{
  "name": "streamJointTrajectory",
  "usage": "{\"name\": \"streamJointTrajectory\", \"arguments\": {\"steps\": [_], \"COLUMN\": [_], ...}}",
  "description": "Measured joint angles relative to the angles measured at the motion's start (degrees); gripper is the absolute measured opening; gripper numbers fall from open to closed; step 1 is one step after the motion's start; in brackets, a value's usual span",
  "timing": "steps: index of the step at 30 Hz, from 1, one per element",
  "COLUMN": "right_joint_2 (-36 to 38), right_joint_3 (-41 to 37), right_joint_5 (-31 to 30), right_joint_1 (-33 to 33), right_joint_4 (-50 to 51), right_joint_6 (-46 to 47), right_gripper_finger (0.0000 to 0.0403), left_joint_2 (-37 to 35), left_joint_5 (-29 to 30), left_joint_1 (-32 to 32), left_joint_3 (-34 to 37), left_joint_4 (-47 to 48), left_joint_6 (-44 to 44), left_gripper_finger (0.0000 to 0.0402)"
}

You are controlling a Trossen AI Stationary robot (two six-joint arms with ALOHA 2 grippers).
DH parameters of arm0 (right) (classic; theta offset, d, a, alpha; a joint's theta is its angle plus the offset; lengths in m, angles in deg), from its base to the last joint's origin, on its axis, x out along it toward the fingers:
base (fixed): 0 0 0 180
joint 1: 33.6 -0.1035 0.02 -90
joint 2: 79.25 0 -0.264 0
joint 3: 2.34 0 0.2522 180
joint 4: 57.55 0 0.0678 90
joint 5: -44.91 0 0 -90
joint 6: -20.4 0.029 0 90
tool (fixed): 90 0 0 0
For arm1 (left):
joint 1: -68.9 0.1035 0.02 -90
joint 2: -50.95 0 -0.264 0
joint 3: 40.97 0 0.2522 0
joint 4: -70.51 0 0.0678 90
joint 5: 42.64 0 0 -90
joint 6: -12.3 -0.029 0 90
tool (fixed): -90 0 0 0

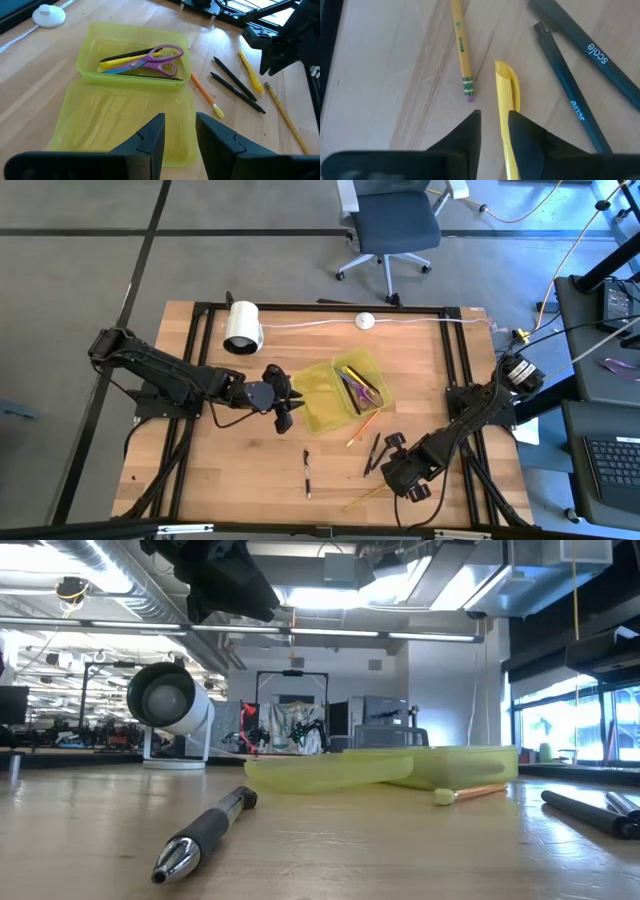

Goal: Pick & place school supplies into a supply box
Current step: Put the yellow pen into the yellow supply box

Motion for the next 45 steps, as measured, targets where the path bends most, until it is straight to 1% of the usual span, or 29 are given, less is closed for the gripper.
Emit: {"name": "streamJointTrajectory", "arguments": {"steps": [3, 8, 11, 14, 20, 26, 31, 33, 36, 43, 45], "right_joint_2": [0.00, 0.00, 0.00, 0.00, -0.57, -1.52, -3.82, -5.09, -6.42, -7.26, -7.26], "right_joint_3": [0.00, -0.02, -0.02, -0.04, -0.06, -0.11, -0.11, -0.09, 0.20, 0.19, 0.17], "right_joint_5": [-0.02, -0.02, -0.02, -0.11, -4.47, -3.89, -3.19, -3.04, -2.37, -1.92, -1.95], "right_joint_1": [0.00, 0.00, -0.09, -0.17, -0.17, -0.15, -0.13, -0.13, -0.11, -0.17, -0.17], "right_joint_4": [-0.02, -0.17, -0.73, -0.70, -0.18, 0.24, 0.26, 0.32, 0.40, 0.49, 0.62], "right_joint_6": [-0.07, 0.19, -0.52, -2.50, -2.99, -3.41, -3.17, -2.93, -2.98, -3.10, -3.05], "right_gripper_finger": [0.0113, 0.0146, 0.0158, 0.0162, 0.0162, 0.0162, 0.0162, 0.0158, 0.0140, 0.0065, 0.0052], "left_joint_2": [0.00, 0.00, 0.00, 0.00, 0.00, 0.00, 0.00, 0.00, 0.00, 0.00, 0.00], "left_joint_5": [0.02, 0.04, 0.04, 0.04, 0.04, 0.16, 0.45, 0.48, 0.50, 0.48, 0.48], "left_joint_1": [0.00, 0.00, 0.00, 0.00, 0.00, 0.00, 0.00, 0.00, 0.00, 0.00, 0.00], "left_joint_3": [0.00, 0.00, 0.00, -0.02, -0.07, -0.07, -0.07, -0.07, -0.07, -0.07, -0.07], "left_joint_4": [0.02, 0.02, 0.02, 0.02, 0.02, 0.03, 0.08, 0.02, 0.02, 0.03, 0.04], "left_joint_6": [0.00, 0.00, 0.00, -0.01, 0.00, 0.00, -0.01, -0.02, -0.02, -0.02, -0.02], "left_gripper_finger": [0.0102, 0.0102, 0.0102, 0.0102, 0.0102, 0.0102, 0.0102, 0.0102, 0.0102, 0.0102, 0.0102]}}
